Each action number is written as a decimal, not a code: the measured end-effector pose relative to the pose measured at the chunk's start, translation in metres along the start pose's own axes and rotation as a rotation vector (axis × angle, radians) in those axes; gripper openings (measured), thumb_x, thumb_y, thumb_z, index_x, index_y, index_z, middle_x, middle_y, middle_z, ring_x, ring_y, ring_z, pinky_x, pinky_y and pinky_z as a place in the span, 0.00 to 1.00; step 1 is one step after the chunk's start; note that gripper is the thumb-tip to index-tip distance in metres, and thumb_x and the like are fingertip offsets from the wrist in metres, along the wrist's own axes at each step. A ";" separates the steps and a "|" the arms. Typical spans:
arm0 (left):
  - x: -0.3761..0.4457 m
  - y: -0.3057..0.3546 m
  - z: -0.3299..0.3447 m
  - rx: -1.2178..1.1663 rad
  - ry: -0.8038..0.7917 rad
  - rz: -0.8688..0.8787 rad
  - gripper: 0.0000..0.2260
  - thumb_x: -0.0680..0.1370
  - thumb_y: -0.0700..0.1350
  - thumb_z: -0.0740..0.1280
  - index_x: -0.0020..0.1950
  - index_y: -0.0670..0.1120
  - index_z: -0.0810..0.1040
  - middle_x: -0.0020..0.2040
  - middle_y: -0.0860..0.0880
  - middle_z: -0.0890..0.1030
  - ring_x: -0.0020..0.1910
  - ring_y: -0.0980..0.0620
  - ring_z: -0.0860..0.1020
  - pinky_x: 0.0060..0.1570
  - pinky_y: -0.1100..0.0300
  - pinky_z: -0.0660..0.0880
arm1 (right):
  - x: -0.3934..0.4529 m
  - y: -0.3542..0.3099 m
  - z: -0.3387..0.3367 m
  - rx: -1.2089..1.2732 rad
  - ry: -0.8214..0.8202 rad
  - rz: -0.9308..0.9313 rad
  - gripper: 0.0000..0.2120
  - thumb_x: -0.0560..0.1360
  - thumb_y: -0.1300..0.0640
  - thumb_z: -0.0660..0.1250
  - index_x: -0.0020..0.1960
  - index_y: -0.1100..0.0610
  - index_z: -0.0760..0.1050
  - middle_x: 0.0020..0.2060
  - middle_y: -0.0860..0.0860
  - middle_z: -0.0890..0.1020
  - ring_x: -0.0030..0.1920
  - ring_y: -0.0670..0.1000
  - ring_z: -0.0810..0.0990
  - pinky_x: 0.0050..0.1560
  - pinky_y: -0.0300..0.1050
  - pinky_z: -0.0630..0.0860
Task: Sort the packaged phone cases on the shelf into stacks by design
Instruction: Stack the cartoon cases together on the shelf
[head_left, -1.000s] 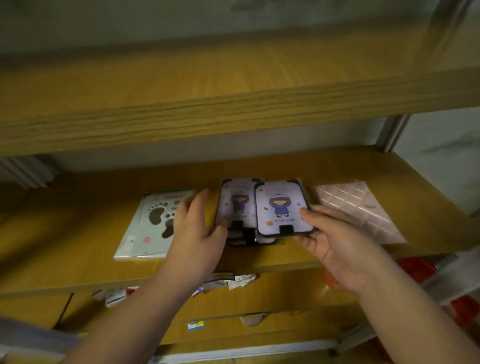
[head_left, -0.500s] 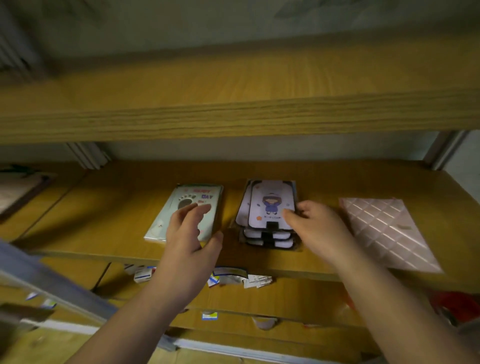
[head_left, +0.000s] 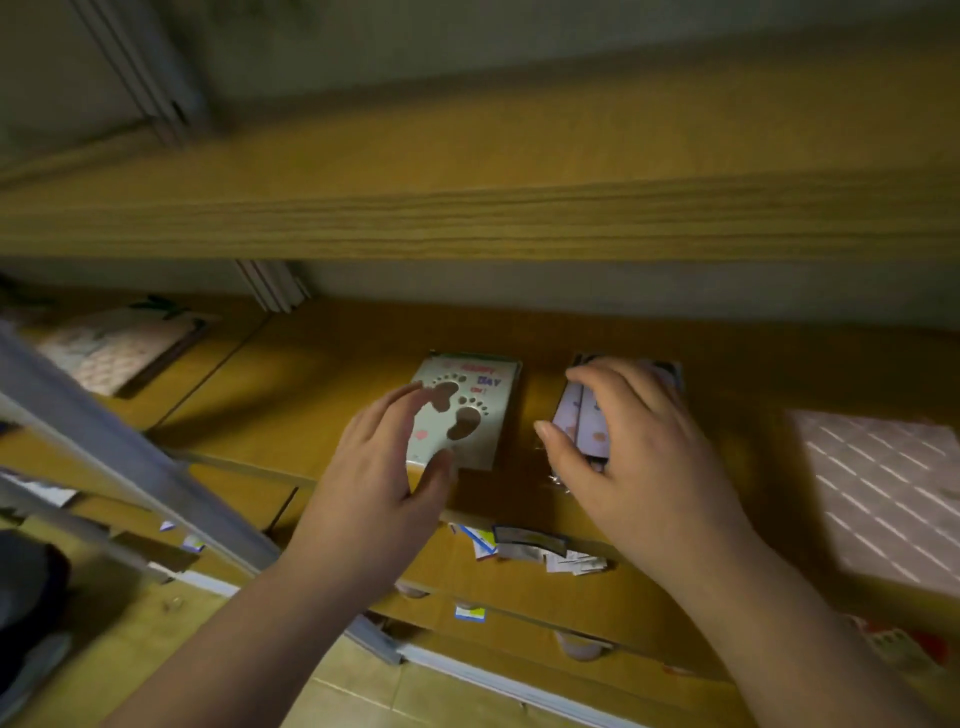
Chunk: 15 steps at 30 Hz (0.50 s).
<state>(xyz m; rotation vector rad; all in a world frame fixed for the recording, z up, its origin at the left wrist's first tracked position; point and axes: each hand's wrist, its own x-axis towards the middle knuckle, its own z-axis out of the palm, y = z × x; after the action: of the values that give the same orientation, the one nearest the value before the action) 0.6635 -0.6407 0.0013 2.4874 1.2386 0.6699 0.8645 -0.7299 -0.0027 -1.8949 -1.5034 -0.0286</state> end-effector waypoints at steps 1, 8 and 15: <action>-0.001 -0.005 -0.005 0.055 -0.004 0.005 0.25 0.79 0.54 0.63 0.76 0.59 0.61 0.73 0.62 0.64 0.74 0.62 0.58 0.70 0.65 0.57 | 0.001 -0.007 0.005 0.009 -0.003 -0.019 0.22 0.76 0.44 0.65 0.65 0.55 0.75 0.61 0.50 0.78 0.63 0.50 0.73 0.60 0.46 0.73; -0.020 -0.055 -0.044 0.158 0.048 0.013 0.29 0.78 0.58 0.61 0.78 0.50 0.63 0.78 0.54 0.64 0.79 0.54 0.55 0.75 0.58 0.54 | 0.003 -0.063 0.043 -0.043 -0.069 -0.114 0.21 0.75 0.47 0.68 0.65 0.55 0.75 0.61 0.49 0.76 0.62 0.50 0.75 0.60 0.43 0.71; -0.068 -0.151 -0.105 0.128 0.128 -0.044 0.27 0.79 0.54 0.65 0.77 0.51 0.66 0.77 0.56 0.66 0.78 0.57 0.57 0.71 0.68 0.49 | 0.005 -0.165 0.100 -0.078 -0.158 -0.182 0.25 0.76 0.43 0.66 0.71 0.49 0.69 0.67 0.43 0.71 0.68 0.45 0.68 0.64 0.38 0.63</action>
<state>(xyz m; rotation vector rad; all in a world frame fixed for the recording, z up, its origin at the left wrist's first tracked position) 0.4719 -0.6010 0.0048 2.5451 1.4199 0.7717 0.6847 -0.6608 0.0080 -1.8514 -1.8020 -0.0215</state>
